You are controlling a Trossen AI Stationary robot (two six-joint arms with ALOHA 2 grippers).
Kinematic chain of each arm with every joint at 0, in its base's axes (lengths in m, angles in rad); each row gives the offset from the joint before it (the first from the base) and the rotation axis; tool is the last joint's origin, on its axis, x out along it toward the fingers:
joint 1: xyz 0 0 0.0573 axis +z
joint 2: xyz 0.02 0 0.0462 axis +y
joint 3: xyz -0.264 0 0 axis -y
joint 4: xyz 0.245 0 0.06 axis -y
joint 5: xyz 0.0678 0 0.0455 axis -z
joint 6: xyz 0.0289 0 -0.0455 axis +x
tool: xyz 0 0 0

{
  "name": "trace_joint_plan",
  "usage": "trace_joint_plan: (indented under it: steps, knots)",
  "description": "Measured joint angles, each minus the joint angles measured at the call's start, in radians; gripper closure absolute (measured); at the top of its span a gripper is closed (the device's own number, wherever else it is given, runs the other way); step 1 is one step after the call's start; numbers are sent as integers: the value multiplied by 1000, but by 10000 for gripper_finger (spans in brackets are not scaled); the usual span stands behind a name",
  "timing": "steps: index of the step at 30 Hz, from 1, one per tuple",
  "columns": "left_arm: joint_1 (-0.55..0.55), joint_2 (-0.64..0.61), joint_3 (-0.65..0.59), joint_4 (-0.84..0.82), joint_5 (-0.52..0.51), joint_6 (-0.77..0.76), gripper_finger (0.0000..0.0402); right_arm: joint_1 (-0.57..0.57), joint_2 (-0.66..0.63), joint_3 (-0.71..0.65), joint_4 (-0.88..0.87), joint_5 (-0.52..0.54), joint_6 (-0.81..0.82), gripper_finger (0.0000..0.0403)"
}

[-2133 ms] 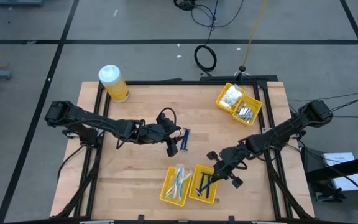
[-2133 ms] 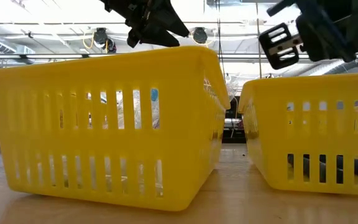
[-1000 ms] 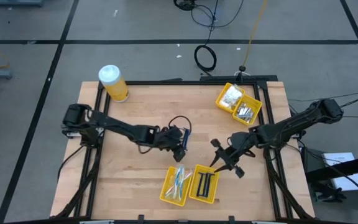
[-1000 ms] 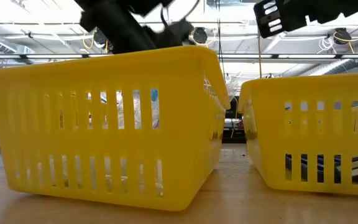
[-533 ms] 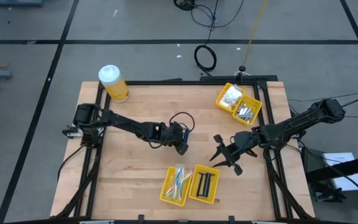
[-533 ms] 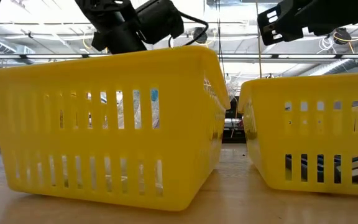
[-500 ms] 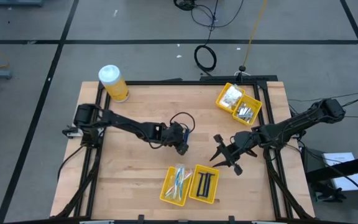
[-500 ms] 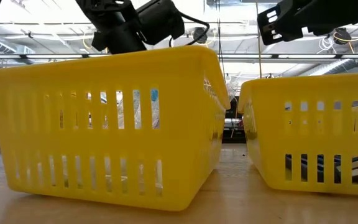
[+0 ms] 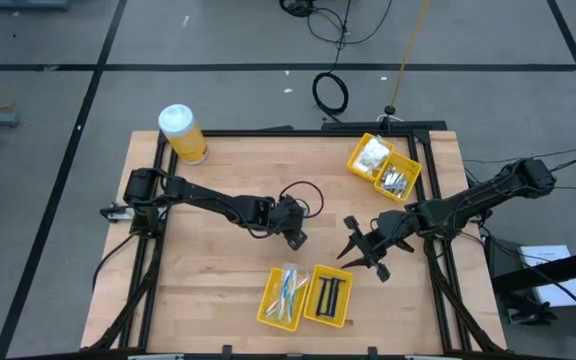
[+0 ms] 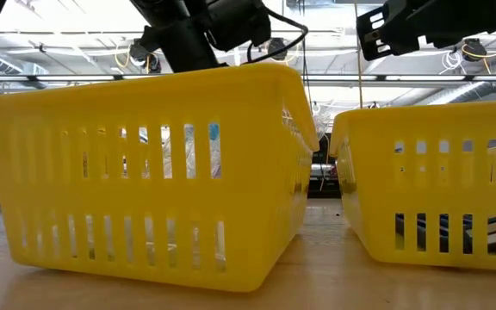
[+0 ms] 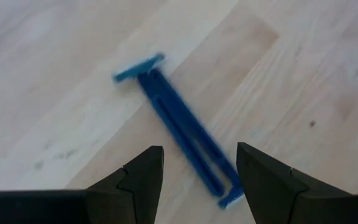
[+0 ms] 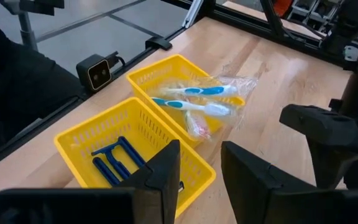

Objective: Pick & Place Travel size toiletries
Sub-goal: Put the blue rolled gauze into the bottom right yellow bin

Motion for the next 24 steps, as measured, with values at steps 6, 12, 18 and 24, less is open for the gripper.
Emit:
trace_joint_plan:
  steps: [6,12,18,24]
  knots:
    - [0,18,0,18,-5,36,202,0,0,0,0,0,1,300]
    - [0,84,0,54,-4,66,202,0,0,0,2,0,0,301]
    - [23,105,1,-37,-10,18,202,0,0,0,-1,0,1,302]
    - [49,79,2,-178,-43,-32,202,0,0,0,-1,16,-2,304]
